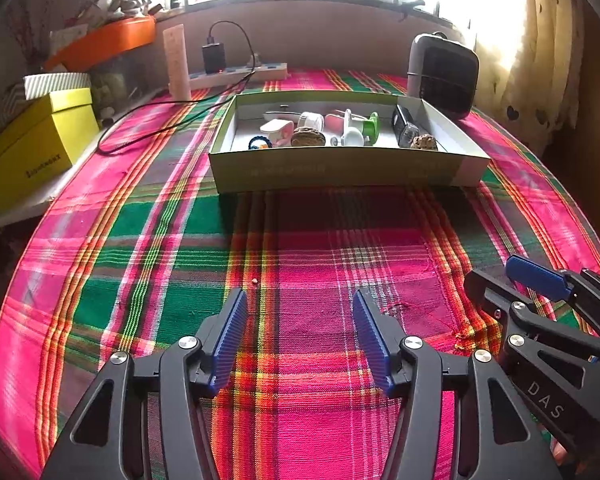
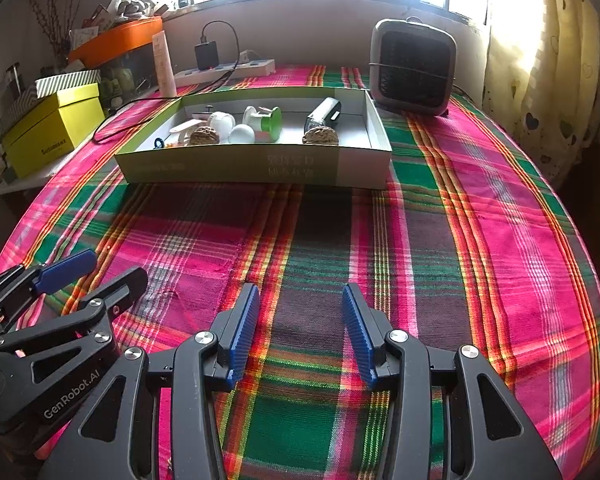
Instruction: Organize objects
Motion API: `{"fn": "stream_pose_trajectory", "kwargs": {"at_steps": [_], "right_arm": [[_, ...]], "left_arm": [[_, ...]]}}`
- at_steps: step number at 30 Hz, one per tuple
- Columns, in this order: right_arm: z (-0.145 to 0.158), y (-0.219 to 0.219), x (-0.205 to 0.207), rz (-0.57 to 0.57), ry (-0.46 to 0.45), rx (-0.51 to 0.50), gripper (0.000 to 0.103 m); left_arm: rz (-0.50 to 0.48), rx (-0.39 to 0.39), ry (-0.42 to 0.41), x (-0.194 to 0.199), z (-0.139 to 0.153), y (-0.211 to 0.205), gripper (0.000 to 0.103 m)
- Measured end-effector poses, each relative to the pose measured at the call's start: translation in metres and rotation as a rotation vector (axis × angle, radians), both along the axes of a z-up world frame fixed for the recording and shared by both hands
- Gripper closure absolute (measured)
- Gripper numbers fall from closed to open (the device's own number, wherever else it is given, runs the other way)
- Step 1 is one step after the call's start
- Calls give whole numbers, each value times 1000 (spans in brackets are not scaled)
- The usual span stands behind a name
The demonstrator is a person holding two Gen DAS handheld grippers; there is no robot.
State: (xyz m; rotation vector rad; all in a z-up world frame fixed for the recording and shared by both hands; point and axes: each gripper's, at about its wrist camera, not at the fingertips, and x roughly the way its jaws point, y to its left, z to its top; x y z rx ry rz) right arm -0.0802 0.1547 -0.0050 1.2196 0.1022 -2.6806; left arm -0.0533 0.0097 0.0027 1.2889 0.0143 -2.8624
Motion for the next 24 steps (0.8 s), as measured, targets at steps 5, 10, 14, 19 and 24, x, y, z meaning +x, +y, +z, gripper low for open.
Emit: {"fn": "stream_pose_trajectory", "kwargs": {"at_steps": [5, 10, 14, 19, 24], "right_arm": [[0, 0, 0, 0, 0, -6, 58], [0, 1, 0, 0, -1, -12, 58], [0, 2, 0, -1, -1, -13, 58], [0, 1, 0, -1, -1, -14, 58], [0, 1, 0, -1, -1, -13, 58]], "left_arm": [[0, 0, 0, 0, 0, 0, 49], [3, 2, 0, 0, 0, -1, 49], [4, 2, 1, 0, 0, -2, 49], [5, 3, 1, 1, 0, -2, 49], [4, 2, 1, 1, 0, -2, 49]]}}
